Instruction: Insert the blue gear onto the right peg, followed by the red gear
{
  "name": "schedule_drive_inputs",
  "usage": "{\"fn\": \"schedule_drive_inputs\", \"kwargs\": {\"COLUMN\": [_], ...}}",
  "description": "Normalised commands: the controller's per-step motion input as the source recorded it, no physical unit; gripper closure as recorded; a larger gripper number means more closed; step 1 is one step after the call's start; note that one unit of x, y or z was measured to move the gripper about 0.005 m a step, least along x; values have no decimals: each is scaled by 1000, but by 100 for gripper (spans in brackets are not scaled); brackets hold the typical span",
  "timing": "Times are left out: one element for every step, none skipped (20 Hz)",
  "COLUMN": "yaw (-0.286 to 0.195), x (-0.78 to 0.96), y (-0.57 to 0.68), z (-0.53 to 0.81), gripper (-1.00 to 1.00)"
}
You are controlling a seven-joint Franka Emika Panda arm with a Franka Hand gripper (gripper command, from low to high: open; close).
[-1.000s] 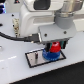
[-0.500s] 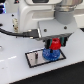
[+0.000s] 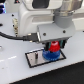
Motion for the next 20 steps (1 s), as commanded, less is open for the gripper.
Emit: {"fn": "schedule_drive_inputs", "kwargs": {"yaw": [0, 0, 0, 0, 0, 0, 0, 0, 0, 0, 0, 0, 0, 0, 0, 0, 0, 0, 0, 0], "x": [243, 237, 202, 175, 205, 257, 214, 247, 262, 213, 179, 145, 197, 175, 226, 199, 220, 195, 183, 117], "y": [-160, -158, -134, -42, -148, 146, -109, -100, -36, -207, -222, -191, -116, -69, -127, -75, -46, -15, 12, -31], "z": [-19, -179, -101, 167, -47, 280, 179, 273, 56, -38, -118, -264, 9, -155, -83, 0, -18, 103, 292, -148], "gripper": [100, 100, 100, 100, 100, 100, 100, 100, 100, 100, 100, 100, 100, 100, 100, 100, 100, 100, 100, 100]}}
